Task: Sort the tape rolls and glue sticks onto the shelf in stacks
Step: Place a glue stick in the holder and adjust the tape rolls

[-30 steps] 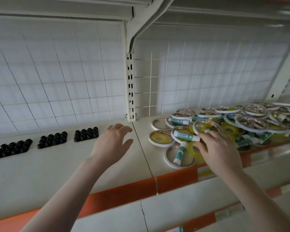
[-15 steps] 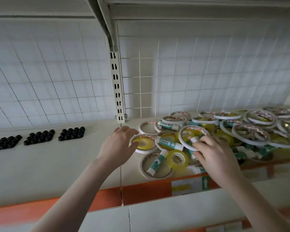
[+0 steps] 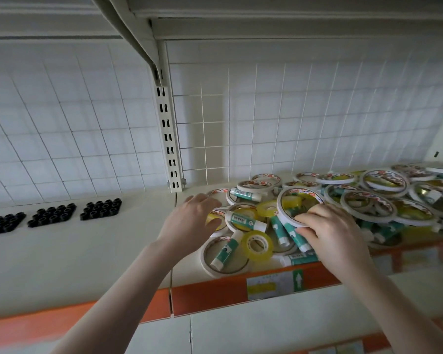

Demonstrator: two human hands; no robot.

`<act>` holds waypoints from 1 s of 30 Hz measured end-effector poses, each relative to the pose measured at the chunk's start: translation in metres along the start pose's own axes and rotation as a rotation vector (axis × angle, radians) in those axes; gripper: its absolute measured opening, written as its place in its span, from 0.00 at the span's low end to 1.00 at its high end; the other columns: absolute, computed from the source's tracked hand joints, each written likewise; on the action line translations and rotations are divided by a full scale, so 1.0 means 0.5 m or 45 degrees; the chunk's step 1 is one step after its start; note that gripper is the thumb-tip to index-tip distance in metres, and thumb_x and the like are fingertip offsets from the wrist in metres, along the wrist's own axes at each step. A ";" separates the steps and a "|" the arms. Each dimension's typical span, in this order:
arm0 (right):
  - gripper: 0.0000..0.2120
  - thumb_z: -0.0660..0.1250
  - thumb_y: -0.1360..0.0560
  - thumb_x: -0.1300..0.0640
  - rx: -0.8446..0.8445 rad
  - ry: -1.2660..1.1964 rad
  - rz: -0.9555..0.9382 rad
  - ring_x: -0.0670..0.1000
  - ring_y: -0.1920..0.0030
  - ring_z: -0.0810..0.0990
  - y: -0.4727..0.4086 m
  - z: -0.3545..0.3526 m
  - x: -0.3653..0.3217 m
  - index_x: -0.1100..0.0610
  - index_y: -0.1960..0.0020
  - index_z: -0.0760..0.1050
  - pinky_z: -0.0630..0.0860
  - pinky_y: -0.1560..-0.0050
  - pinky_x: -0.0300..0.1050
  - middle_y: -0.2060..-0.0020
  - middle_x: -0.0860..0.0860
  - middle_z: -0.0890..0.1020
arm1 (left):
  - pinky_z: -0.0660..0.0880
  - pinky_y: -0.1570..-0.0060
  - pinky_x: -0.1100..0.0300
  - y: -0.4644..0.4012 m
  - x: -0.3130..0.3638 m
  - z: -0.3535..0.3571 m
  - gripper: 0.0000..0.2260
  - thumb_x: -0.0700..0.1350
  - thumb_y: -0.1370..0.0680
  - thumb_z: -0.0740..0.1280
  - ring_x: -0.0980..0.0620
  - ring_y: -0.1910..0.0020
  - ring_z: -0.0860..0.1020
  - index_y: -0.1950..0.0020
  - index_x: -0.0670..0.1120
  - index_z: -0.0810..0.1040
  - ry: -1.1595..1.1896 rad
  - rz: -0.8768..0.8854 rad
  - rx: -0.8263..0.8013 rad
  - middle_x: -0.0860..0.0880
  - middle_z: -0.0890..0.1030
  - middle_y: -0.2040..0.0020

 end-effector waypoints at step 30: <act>0.10 0.79 0.40 0.65 0.032 0.002 0.059 0.55 0.63 0.79 0.022 -0.029 0.067 0.59 0.61 0.83 0.77 0.64 0.48 0.66 0.51 0.81 | 0.77 0.58 0.51 -0.074 0.138 0.058 0.12 0.48 0.27 0.64 0.48 0.55 0.78 0.45 0.50 0.78 0.003 0.525 -0.037 0.51 0.80 0.52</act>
Point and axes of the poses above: each hand's wrist, its own y-axis away from the middle knuckle, its own z-axis out of the palm, x = y × z, the point moved 9 cm from there along -y, towards the middle knuckle
